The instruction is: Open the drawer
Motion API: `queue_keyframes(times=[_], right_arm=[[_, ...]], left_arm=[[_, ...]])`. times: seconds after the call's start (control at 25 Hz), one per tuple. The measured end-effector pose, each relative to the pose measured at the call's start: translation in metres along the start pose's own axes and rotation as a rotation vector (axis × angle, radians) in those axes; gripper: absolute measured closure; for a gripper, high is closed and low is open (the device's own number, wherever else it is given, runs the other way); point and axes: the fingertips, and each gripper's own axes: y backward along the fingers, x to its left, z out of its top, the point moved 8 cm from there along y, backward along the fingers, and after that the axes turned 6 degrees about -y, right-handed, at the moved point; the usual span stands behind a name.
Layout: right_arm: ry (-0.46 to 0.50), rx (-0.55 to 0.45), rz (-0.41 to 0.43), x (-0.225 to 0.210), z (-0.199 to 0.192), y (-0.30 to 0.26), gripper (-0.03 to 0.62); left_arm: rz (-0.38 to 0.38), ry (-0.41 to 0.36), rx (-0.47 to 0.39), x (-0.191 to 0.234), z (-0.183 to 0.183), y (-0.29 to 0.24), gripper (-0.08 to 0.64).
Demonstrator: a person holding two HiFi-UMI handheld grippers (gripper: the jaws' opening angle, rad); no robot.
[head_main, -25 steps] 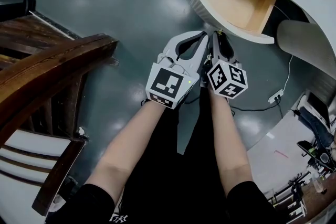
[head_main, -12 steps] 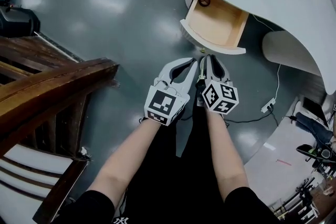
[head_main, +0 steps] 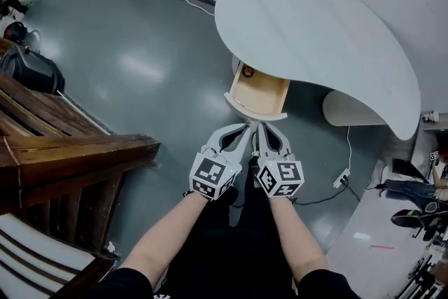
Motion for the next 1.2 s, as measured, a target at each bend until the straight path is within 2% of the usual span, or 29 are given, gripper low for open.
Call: queue_keyframes(times=[0.2, 0.52, 0.88, 1.2], right_arm=[[0.041, -0.037, 0.047, 0.034, 0.052, 0.03, 0.575], [0.079, -0.105, 0.105, 0.064, 0.115, 0.058, 0.577], [0.137, -0.157, 0.153, 0.089, 0.161, 0.072, 0.577], [0.177, -0.206, 0.179, 0.1, 0.19, 0.078, 0.577]], left_arm=[[0.007, 0.007, -0.016, -0.012, 0.05, 0.021, 0.552], [0.011, -0.034, -0.065, -0.027, 0.116, 0.042, 0.552], [0.002, -0.065, -0.14, -0.036, 0.17, 0.051, 0.552], [0.026, -0.091, -0.195, -0.033, 0.201, 0.058, 0.552]])
